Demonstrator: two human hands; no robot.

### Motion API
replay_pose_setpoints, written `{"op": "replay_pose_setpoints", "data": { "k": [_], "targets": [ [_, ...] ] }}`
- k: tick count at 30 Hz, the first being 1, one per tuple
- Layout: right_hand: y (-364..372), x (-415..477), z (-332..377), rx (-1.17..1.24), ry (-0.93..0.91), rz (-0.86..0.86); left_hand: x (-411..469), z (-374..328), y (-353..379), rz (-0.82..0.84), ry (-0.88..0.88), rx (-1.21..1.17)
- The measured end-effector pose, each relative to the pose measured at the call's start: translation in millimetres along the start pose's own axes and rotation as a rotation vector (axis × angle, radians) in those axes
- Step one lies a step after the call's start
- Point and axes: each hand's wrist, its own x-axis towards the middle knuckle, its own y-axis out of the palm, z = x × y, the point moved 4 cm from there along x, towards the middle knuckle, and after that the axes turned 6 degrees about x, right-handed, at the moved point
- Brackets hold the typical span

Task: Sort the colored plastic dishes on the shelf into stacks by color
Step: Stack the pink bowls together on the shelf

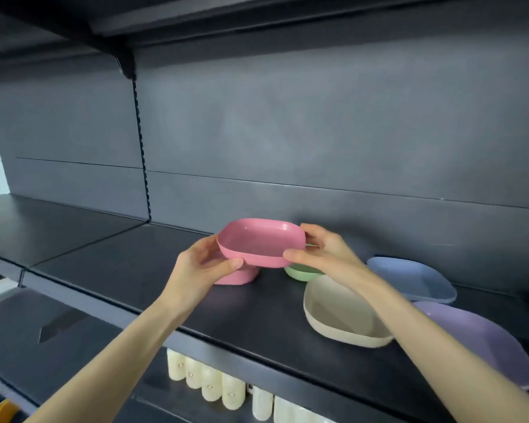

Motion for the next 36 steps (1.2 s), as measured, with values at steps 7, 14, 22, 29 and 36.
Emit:
{"op": "replay_pose_setpoints", "data": {
  "k": [7, 14, 22, 29, 36],
  "targets": [
    [30, 53, -23, 0.0, 0.027, 0.019, 43, 40, -39, -0.018, -0.023, 0.046],
    [54, 82, -39, -0.075, 0.068, -0.017, 77, 78, -68, 0.003, -0.03, 0.177],
    [71, 71, -51, -0.273, 0.129, -0.043, 82, 116, -73, 0.163, -0.041, 0.217],
    [80, 66, -55, -0.326, 0.155, -0.062, 83, 122, -72, 0.187, -0.022, 0.172],
    [87, 61, -57, -0.236, 0.174, -0.061, 79, 122, -73, 0.239, 0.008, 0.192]
  ]
}}
